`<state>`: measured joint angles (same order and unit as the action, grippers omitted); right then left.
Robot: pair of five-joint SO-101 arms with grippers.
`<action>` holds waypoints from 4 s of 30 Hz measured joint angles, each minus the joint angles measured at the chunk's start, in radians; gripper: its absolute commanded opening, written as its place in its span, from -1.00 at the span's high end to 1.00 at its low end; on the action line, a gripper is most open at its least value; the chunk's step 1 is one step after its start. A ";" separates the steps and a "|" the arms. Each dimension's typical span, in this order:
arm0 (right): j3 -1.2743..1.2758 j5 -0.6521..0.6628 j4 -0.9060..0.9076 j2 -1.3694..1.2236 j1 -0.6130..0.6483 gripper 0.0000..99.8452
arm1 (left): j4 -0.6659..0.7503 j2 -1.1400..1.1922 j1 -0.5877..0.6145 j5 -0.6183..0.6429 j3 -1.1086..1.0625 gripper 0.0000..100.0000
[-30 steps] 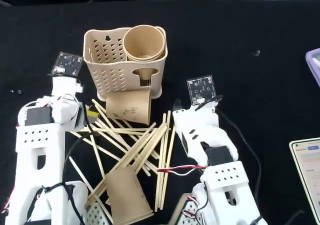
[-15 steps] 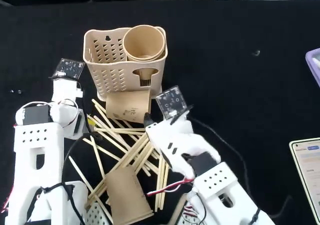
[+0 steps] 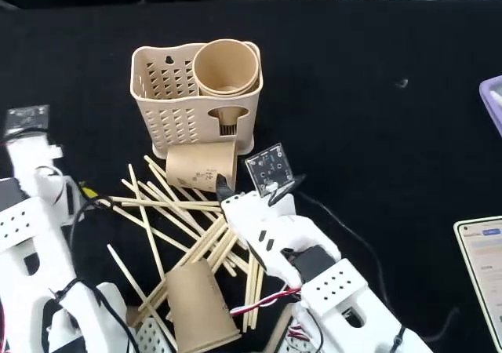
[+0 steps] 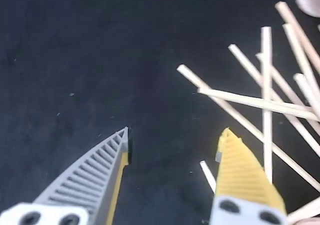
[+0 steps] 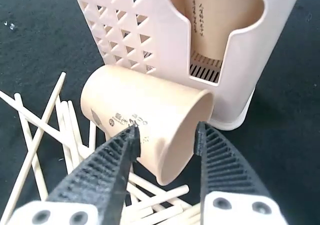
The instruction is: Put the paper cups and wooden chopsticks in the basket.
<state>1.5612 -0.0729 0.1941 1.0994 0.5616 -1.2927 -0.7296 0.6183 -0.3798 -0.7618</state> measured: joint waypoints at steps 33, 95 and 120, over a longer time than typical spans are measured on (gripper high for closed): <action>-0.267 -0.147 0.226 -0.247 0.005 0.38 | 0.339 -0.845 -0.120 0.371 -0.773 0.43; -0.709 0.740 1.274 -0.061 -0.568 0.97 | 0.227 -1.086 -0.167 0.371 -0.830 0.43; -0.717 0.720 1.132 -0.169 -0.466 0.98 | 0.227 -1.086 -0.167 0.371 -0.830 0.43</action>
<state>0.8447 0.6467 1.3265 0.9306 0.0951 -1.0656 -1.8159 0.4511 -0.0084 -1.5919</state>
